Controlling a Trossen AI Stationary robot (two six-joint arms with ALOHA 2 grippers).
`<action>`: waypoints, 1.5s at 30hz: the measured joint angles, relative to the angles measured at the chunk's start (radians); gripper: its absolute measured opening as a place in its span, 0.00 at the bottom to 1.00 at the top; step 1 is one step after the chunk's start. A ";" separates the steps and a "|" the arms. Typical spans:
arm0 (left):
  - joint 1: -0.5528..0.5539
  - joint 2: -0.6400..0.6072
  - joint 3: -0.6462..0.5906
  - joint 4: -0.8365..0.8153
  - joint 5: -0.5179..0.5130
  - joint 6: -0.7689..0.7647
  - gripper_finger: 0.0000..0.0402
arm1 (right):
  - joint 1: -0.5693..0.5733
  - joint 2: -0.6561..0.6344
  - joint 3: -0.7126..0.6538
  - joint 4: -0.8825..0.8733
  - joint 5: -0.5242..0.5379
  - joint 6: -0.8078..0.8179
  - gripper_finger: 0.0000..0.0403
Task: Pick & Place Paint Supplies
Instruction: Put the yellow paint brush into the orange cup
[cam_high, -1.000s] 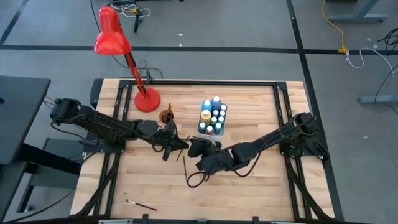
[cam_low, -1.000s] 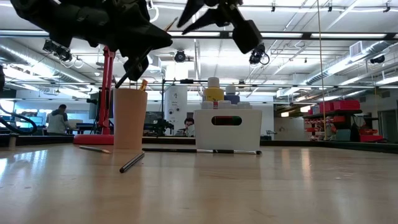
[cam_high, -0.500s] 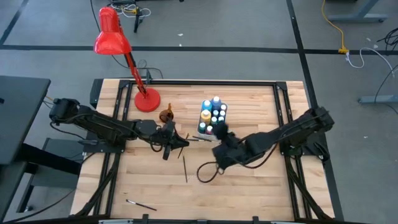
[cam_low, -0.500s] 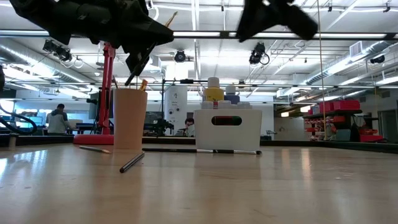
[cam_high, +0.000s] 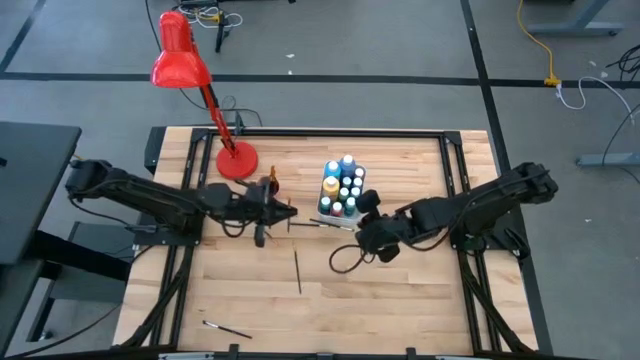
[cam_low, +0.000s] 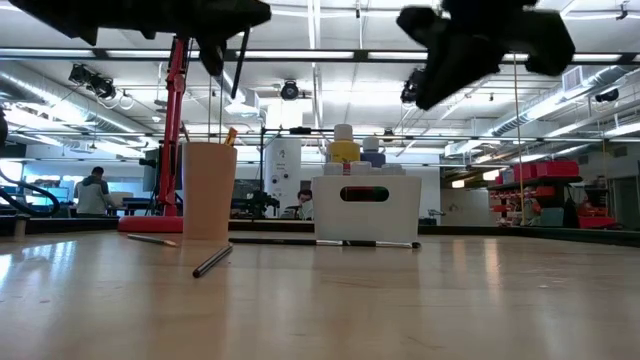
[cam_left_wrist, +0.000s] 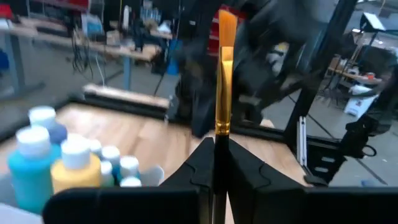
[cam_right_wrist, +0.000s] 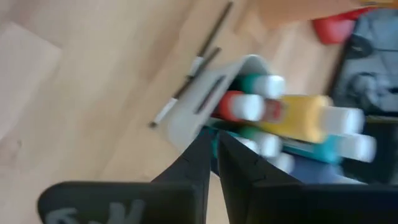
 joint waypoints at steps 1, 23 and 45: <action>0.000 -0.017 0.000 -0.006 -0.001 0.018 0.06 | -0.010 -0.019 -0.042 0.041 -0.027 -0.010 0.08; 0.037 -0.159 -0.001 -0.222 -0.442 0.281 0.06 | -0.138 -0.340 -0.811 1.646 -0.352 0.136 0.08; 0.081 0.124 -0.056 -0.214 -0.649 0.042 0.09 | -0.139 -0.332 -0.824 1.627 -0.217 0.170 0.34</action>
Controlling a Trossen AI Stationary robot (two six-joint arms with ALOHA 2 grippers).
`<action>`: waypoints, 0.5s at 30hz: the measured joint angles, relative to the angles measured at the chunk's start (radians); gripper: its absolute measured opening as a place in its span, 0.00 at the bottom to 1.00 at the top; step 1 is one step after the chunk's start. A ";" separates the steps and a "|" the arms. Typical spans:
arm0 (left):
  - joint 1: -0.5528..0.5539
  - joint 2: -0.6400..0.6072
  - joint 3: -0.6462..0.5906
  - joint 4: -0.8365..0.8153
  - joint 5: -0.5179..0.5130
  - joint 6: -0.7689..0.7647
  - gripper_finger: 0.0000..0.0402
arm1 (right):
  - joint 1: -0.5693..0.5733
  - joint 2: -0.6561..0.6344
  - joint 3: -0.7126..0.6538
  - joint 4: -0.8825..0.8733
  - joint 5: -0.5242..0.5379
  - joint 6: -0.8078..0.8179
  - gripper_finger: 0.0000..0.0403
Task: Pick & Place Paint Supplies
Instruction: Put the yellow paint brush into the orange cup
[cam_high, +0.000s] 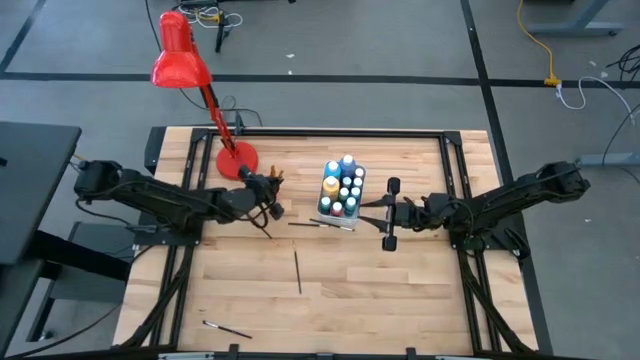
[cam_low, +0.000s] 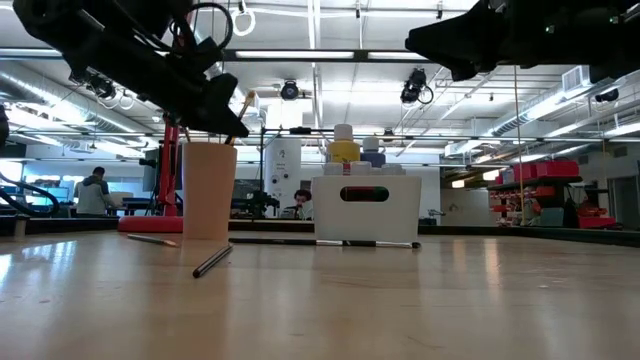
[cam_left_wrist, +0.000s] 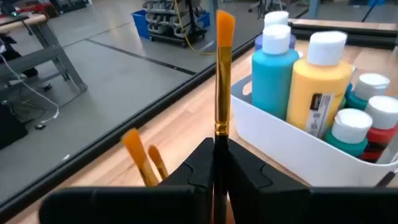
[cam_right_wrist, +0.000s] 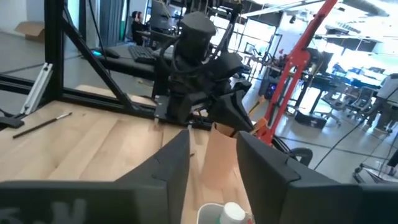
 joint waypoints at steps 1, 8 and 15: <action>0.000 0.007 0.000 0.000 -0.011 -0.009 0.10 | 0.000 0.000 0.000 -0.003 0.000 0.000 0.35; 0.000 0.019 0.000 0.002 -0.129 -0.052 0.15 | 0.000 0.000 0.000 -0.003 0.001 0.004 0.39; -0.003 0.016 0.000 0.001 -0.106 -0.050 0.18 | 0.001 0.000 0.000 -0.003 0.000 -0.001 0.41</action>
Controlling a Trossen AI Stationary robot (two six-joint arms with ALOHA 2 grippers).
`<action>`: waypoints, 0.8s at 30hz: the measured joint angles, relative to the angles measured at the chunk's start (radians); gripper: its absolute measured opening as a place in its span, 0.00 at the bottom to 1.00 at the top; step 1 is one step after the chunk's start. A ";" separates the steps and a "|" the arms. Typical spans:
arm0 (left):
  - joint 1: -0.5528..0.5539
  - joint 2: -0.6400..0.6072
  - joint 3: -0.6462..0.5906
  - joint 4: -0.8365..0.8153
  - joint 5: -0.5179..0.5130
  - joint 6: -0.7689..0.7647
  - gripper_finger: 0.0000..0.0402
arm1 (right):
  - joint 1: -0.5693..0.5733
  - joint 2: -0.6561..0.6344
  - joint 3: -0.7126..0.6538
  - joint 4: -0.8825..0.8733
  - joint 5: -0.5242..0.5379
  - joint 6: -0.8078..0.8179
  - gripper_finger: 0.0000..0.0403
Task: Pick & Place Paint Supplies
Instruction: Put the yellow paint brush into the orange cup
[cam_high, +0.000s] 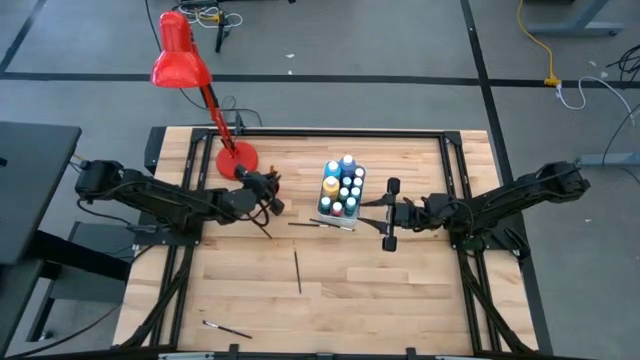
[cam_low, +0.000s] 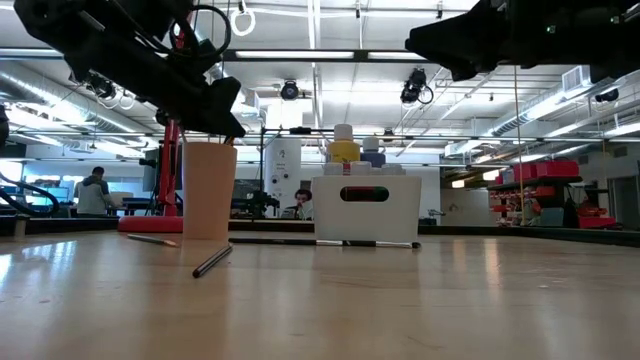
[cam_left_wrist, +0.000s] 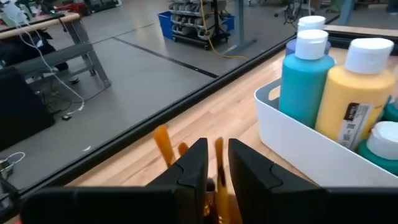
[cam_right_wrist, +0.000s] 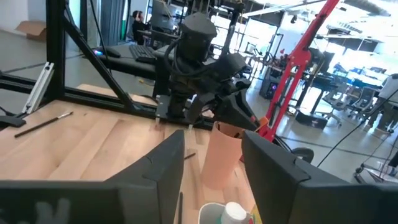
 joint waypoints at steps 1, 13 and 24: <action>0.000 0.000 0.002 -0.002 0.003 0.001 0.19 | 0.000 0.000 0.000 -0.004 0.001 0.000 0.41; -0.067 -0.001 0.172 0.098 0.004 0.265 0.18 | 0.000 0.000 0.000 -0.003 0.001 0.000 0.41; -0.120 -0.002 0.240 0.097 0.005 0.360 0.17 | 0.000 0.000 0.000 -0.003 0.001 0.000 0.41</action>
